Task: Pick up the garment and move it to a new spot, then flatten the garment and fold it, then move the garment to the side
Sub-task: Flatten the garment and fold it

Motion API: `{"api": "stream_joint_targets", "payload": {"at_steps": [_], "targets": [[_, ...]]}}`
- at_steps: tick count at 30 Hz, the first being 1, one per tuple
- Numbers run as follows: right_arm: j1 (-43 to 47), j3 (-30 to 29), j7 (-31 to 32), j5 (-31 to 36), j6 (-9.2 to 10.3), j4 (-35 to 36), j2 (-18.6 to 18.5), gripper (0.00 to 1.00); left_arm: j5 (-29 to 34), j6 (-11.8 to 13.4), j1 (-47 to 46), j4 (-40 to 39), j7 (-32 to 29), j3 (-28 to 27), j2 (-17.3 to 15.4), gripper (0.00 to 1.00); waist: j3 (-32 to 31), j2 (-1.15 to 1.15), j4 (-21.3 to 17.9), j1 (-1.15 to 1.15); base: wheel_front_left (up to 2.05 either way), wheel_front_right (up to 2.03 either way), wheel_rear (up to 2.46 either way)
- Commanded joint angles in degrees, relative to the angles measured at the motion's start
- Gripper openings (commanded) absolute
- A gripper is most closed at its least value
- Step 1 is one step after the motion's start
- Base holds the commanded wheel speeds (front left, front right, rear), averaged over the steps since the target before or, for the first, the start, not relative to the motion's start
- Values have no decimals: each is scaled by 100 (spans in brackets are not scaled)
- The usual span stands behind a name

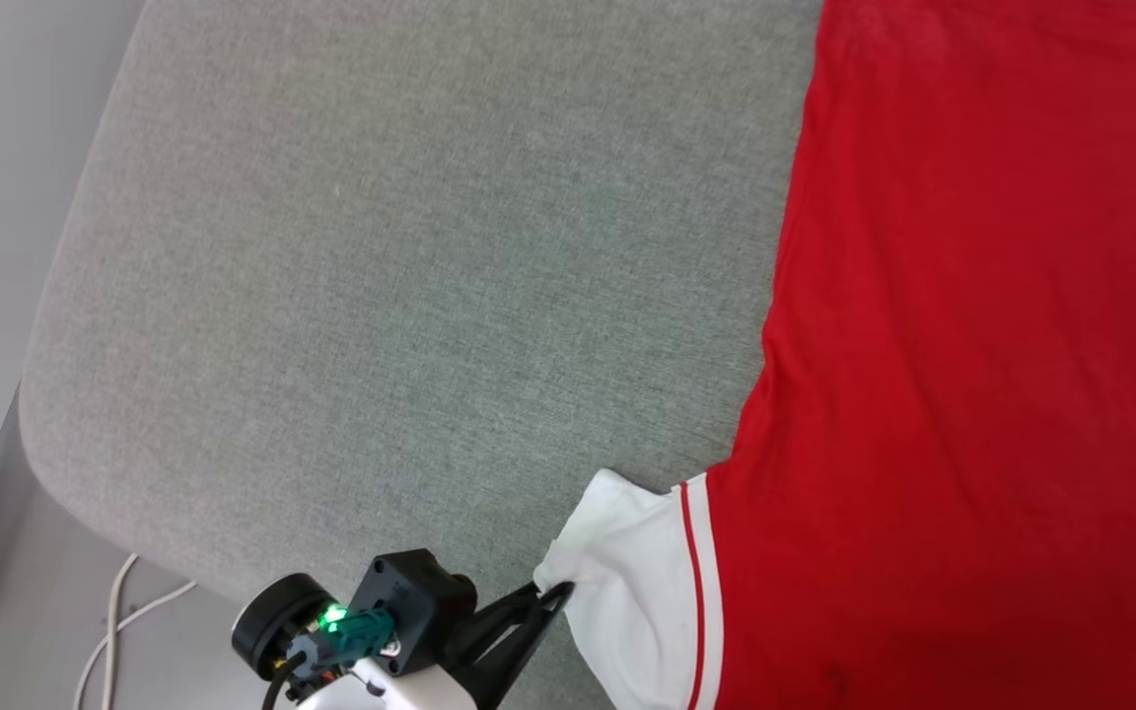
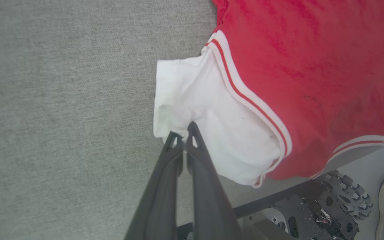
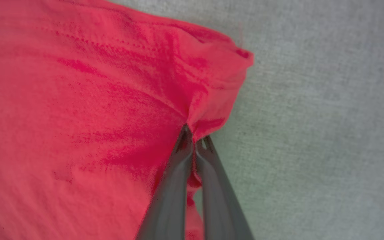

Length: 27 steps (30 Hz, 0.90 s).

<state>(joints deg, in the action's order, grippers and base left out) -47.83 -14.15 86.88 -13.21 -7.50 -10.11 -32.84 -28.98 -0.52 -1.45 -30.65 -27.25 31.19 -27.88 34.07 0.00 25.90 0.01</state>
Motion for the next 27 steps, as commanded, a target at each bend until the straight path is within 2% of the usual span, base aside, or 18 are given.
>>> {"api": "stream_joint_targets", "payload": {"at_steps": [1,9,15,27], "targets": [[307,17,67,-17,2,-159,48,0,9,8,-31,8,29,-14,-1,0,-99,0,-75,-1,0,0,0],[1141,195,-231,-261,2,-222,222,0,336,159,-11,147,104,-154,-203,0,-790,0,-682,-1,0,0,0],[1686,227,-490,-650,2,-239,349,0,302,220,121,246,147,-155,-198,0,-1239,0,-1071,-1,0,0,0],[3442,518,-1207,-1496,2,512,260,0,-30,408,410,486,332,-396,-162,0,-2114,0,-1839,-1,0,0,0]]}}
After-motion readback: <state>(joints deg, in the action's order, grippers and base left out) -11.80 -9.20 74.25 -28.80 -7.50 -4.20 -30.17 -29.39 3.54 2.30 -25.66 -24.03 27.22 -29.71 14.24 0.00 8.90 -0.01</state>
